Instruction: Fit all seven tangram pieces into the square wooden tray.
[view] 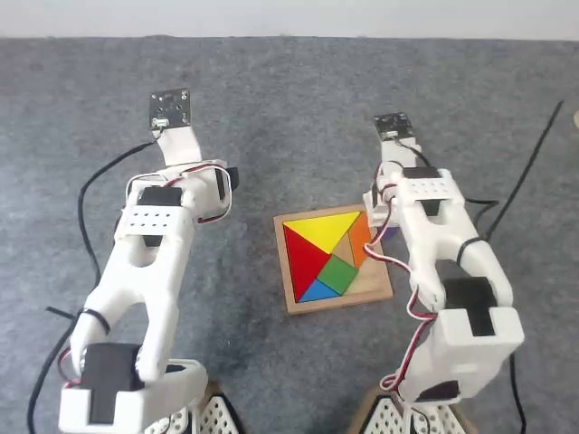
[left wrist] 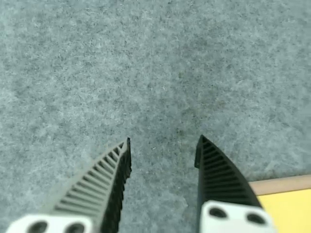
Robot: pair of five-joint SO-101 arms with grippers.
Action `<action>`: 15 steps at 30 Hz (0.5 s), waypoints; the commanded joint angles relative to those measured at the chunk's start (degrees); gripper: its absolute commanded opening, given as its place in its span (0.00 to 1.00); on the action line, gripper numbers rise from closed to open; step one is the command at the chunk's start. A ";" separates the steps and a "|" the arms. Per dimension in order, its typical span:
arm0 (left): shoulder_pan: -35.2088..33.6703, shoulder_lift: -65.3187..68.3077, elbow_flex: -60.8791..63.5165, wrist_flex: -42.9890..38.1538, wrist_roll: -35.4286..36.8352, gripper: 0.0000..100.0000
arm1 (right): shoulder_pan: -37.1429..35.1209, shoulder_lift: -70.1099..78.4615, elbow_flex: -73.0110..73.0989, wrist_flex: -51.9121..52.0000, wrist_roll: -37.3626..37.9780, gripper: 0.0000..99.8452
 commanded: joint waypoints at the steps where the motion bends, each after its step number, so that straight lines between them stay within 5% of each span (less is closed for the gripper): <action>1: 0.35 -0.88 -0.22 -1.05 -0.62 0.21 | 3.82 0.22 -1.05 1.19 1.93 0.19; 15: 0.44 -0.88 -0.22 -1.14 -0.62 0.21 | 6.37 0.13 -3.16 1.89 13.54 0.19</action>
